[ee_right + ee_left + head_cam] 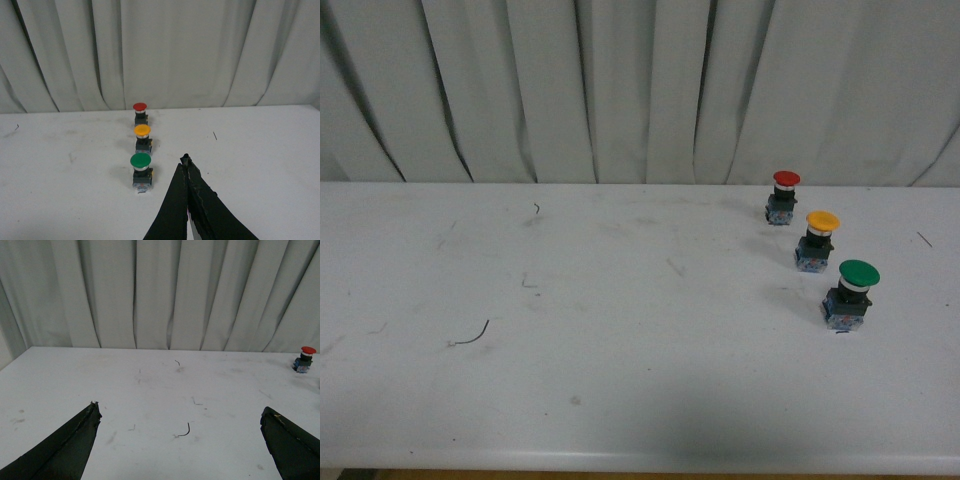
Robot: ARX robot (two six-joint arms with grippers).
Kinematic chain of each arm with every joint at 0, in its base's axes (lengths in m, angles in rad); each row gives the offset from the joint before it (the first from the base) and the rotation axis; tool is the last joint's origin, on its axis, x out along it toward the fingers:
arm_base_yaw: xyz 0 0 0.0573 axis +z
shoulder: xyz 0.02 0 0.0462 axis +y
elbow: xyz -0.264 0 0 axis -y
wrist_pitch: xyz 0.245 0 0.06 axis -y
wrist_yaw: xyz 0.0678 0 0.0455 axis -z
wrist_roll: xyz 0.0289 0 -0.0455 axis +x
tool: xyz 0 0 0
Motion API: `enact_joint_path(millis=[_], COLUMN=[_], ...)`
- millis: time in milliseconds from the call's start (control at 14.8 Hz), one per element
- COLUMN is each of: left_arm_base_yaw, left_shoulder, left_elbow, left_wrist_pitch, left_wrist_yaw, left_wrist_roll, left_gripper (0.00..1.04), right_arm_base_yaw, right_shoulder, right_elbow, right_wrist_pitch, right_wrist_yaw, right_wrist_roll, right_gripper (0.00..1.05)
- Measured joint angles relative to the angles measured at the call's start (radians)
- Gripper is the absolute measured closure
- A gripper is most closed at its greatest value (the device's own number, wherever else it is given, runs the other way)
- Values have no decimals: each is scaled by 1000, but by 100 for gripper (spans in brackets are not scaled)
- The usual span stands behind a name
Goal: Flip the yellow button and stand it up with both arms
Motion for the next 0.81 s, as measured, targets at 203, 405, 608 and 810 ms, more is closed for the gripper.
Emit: enact_joint_path(millis=[203,405,608,810], left_arm_base_yaw=[0,0,0,0], left_shoulder=[0,0,0,0], left_elbow=[0,0,0,0], left_wrist_pitch=[0,0,0,0], left_wrist_yaw=[0,0,0,0], left_wrist_roll=[0,0,0,0], left_gripper=[7,7,7,7], right_arm_base_yaw=[0,0,0,0], right_shoulder=[-147,-262,-352,-426], right_elbow=[0,0,0,0], right_wrist_pitch=[-119,-223,-315,-391], right_wrist_yaw=[0,0,0,0], right_wrist_roll=[0,0,0,0], right_gripper=[103,103,103,103])
